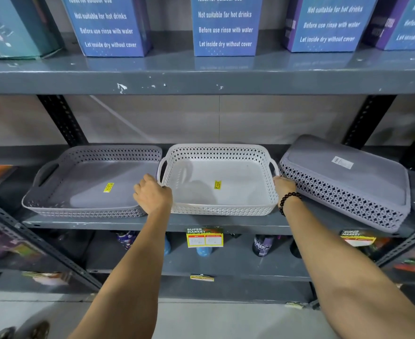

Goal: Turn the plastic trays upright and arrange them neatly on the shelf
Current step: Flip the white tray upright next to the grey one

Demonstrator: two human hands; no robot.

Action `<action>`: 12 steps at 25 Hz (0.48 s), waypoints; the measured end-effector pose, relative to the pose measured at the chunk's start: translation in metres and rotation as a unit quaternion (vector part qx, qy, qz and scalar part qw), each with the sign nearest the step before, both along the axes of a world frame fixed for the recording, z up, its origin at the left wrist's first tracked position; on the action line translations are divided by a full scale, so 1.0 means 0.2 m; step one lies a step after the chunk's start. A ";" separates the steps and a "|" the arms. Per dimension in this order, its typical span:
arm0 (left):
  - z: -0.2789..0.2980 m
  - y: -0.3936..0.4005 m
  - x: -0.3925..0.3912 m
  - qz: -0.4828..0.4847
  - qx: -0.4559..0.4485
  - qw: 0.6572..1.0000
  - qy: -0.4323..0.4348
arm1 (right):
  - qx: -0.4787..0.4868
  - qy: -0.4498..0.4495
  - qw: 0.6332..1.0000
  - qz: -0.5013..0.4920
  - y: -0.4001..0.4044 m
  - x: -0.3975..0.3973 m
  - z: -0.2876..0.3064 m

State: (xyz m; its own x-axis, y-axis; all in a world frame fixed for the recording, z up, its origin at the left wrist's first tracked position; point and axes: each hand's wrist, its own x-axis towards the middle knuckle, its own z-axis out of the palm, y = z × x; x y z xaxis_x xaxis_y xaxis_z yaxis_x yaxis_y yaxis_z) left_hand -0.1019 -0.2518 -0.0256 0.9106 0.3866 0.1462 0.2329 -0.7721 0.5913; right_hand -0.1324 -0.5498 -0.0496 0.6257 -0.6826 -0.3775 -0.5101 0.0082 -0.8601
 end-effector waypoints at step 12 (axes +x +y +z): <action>0.02 0.00 -0.01 -0.009 0.044 0.999 0.024 | -0.034 -0.010 0.999 0.024 0.06 -0.06 0.12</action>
